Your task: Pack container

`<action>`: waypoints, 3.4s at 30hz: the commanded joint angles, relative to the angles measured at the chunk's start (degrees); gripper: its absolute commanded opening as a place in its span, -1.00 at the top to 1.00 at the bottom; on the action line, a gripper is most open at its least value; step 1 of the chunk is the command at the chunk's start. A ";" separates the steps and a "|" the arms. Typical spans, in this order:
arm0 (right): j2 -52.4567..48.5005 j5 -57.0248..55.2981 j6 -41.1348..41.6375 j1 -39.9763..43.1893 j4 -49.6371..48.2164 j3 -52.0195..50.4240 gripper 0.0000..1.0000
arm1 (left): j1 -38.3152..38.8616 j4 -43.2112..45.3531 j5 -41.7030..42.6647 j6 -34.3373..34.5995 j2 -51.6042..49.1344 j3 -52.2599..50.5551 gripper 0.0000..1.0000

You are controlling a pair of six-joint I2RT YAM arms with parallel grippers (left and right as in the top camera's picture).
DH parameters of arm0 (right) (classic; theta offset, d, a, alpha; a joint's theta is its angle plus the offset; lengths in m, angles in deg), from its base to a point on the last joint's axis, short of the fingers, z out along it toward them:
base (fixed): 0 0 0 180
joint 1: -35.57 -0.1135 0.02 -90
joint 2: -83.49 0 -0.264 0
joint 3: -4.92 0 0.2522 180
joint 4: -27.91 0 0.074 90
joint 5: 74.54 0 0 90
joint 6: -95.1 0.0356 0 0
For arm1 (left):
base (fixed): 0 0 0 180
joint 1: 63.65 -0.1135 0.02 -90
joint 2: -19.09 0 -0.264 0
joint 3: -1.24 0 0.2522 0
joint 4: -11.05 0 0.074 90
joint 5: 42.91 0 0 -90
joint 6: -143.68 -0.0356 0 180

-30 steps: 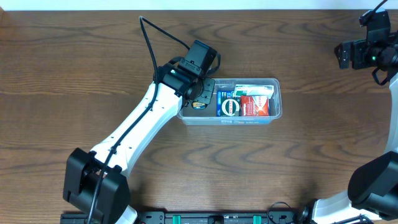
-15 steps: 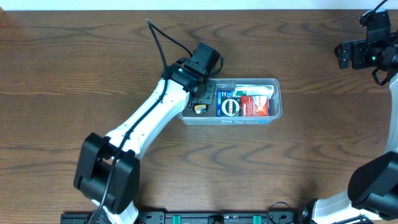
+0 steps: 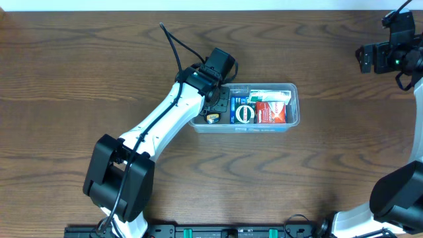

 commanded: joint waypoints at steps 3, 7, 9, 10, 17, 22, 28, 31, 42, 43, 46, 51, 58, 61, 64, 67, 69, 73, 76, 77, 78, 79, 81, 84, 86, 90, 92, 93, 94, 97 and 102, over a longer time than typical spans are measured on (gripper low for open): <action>-0.37 0.42 0.61 0.37 0.07 0.20 -0.98 | -0.04 0.13 -0.44 1.01 -0.57 0.13 0.28; -0.37 0.42 0.61 0.37 0.07 0.20 -0.99 | -0.04 0.13 -0.44 1.01 -0.57 0.13 0.25; -0.37 0.42 0.61 0.37 0.07 0.20 -0.98 | -0.04 0.13 -0.44 0.98 -0.57 0.13 0.23; -0.37 0.42 0.61 0.37 0.07 0.20 -0.98 | -0.04 0.17 -0.46 0.98 -0.57 0.13 0.15; -0.37 0.42 0.61 0.37 0.07 0.20 -0.99 | -0.11 -0.07 -0.46 0.94 1.20 1.99 -0.99; -0.37 0.42 0.61 0.37 0.07 0.20 -0.99 | -0.11 -1.62 -0.48 -0.28 6.08 4.81 -0.96; -0.37 0.42 0.61 0.37 0.07 0.20 -0.98 | -0.11 -4.07 -0.48 -0.39 15.74 4.90 -0.96; -0.37 0.42 0.61 0.37 0.07 0.20 -0.99 | -0.11 -6.69 -0.50 -0.39 21.38 4.90 -0.96; -0.37 0.42 0.61 0.37 0.07 0.20 -0.99 | -0.22 -17.40 -4.83 -4.66 38.21 4.87 -0.96; -0.37 0.42 0.61 0.37 0.07 0.20 -0.98 | -0.22 -19.87 -6.60 -4.66 39.89 4.87 -0.96; -0.37 0.42 0.61 0.37 0.07 0.20 -0.98 | -0.22 -25.33 -10.12 -4.63 43.76 4.87 -0.96; -0.37 0.42 0.61 0.37 0.07 0.20 -0.99 | -0.22 -30.97 -12.55 -4.63 50.03 4.76 -0.96; -0.37 0.42 0.61 0.37 0.07 0.20 -0.99 | -1.84 -30.67 -13.97 -4.63 56.85 1.77 -0.96; -0.37 0.42 0.61 0.37 0.07 0.20 -0.98 | -6.25 -27.10 -13.94 -4.68 60.52 -1.84 -0.96; -0.37 0.42 0.61 0.37 0.07 0.20 -0.99 | -11.45 -20.70 -13.92 -4.70 64.92 -7.89 -0.96; -0.37 0.42 0.61 0.37 0.07 0.20 -0.98 | -15.56 -12.57 -11.85 -6.38 69.29 -14.71 -0.96; -0.37 0.42 0.61 0.37 0.07 0.20 -0.99 | -18.21 -4.79 -8.72 -9.73 72.37 -19.82 -0.96; -0.37 0.42 0.61 0.37 0.07 0.20 -0.98 | -23.91 10.29 -0.63 -15.43 77.96 -30.03 -0.96; -0.37 0.42 0.61 0.37 0.07 0.20 -0.99 | -28.61 18.62 2.58 -15.65 81.77 -37.18 -0.96; -0.37 0.42 0.61 0.37 0.07 0.20 -0.98 | -30.12 20.72 3.69 -15.65 83.10 -39.43 -0.96; -0.37 0.42 0.61 0.37 0.07 0.20 -0.98 | -31.26 22.27 4.17 -15.65 84.32 -41.31 -0.96; -0.37 0.42 0.61 0.37 0.07 0.20 -0.98 | -32.13 23.32 4.17 -15.63 85.48 -42.97 -0.96; -0.37 0.42 0.61 0.37 0.07 0.20 -0.98 | -33.55 25.18 4.17 -15.63 88.02 -46.16 -0.96; -0.37 0.42 0.61 0.37 0.07 0.20 -0.99 | -35.04 28.30 4.13 -15.65 91.73 -50.47 -0.96; -0.37 0.42 0.61 0.37 0.07 0.20 -0.99 | -35.80 31.10 4.15 -15.65 94.49 -53.72 -0.96; -0.37 0.42 0.61 0.37 0.07 0.20 -0.98 | -36.52 37.38 4.15 -15.65 99.12 -60.59 -0.96; -0.37 0.44 0.63 0.37 0.07 0.20 -0.99 | -36.50 40.52 4.15 -15.67 101.04 -64.17 -0.96; -0.37 0.42 0.61 0.37 0.07 0.20 -0.99 | -36.50 41.79 4.15 -15.65 101.83 -65.77 -0.96; -0.37 0.42 0.61 0.37 0.07 0.20 -0.99 | -36.50 43.08 4.15 -15.63 102.68 -67.52 -0.96; -0.37 0.44 0.61 0.37 0.07 0.20 -0.99 | -36.50 45.31 4.15 -15.65 104.52 -71.28 -0.96; -0.37 0.42 0.61 0.37 0.07 0.20 -0.99 | -36.50 46.10 4.13 -15.65 106.60 -75.69 -0.96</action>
